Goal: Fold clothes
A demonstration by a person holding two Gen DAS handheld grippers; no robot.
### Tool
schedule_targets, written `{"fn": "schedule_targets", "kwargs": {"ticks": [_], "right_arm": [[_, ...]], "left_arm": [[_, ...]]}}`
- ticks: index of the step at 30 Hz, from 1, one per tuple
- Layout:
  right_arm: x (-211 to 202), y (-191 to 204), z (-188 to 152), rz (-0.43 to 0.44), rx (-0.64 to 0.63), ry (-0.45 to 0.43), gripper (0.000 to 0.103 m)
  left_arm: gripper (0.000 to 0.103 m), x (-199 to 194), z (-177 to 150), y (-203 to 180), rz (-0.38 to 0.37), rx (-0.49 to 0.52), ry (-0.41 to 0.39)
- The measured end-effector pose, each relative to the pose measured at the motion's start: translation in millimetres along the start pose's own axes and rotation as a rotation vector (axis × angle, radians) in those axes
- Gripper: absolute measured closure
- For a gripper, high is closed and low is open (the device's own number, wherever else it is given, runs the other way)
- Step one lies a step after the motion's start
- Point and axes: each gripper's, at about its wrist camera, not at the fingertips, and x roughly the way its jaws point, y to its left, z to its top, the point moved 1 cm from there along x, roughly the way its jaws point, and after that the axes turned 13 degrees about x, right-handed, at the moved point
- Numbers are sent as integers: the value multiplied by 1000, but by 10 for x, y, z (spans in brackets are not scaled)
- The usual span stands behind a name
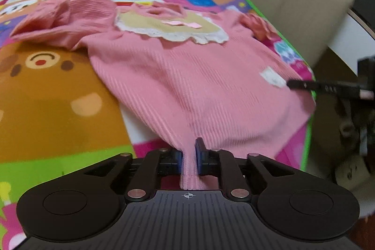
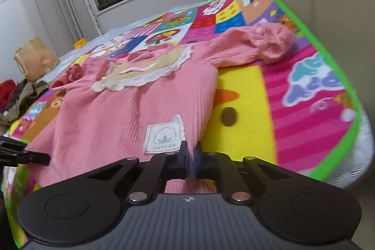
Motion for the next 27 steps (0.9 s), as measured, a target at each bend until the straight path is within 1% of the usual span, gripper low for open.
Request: {"fn": "schedule_targets", "kwargs": {"ticks": [1,2,3,4,6,7,8,9,11,13,15,17,18,19,20,23,25,27], "right_arm": [[-41,0,16,-6,-21,-9,97],[-73,10,48,-16,-39,-22,97],[-96,32,95,-30,-56,-41,96],[-118,55,143,-44,-72,-60,92],[-156,106,245,-73,-108,-101,87],[-161,148,314,-78,-126,-123,78],[-160,195,389,-73,-138,-143,69],[-149,246,465,-64,-146,-159,66],[-89,372,604,-28,-155,-169,65],[49,530,753,29,-153,-156,65],[238,705,883,88,-142,-125,65],[502,899,1024,146,-134,-77,67],[644,999,1089,174,-133,-50,68],[807,1108,1152,199,-134,-19,72],[993,1214,1213,215,-139,12,73],[1586,1506,1381,237,-160,101,73],[1974,1643,1440,217,-167,131,72],[2343,1745,1481,188,-165,149,72]], "left_arm": [[80,-10,47,22,10,1,-12],[71,-21,94,44,20,1,-25],[59,-31,141,65,30,2,-37],[53,-42,188,87,40,2,-50],[37,-63,282,131,60,4,-75],[32,-73,329,152,70,4,-87],[23,-84,376,174,80,5,-100],[19,-94,423,196,90,6,-112],[19,-116,517,239,110,7,-137],[19,-137,610,283,130,8,-162],[20,81,676,334,112,-15,-147],[19,281,730,313,84,4,-154],[16,349,738,299,84,22,-159],[13,417,745,284,84,41,-165],[7,472,757,280,93,56,-167],[5,611,830,364,122,99,-171],[1,746,927,512,117,99,-175],[1,882,1025,663,112,98,-179]]}}
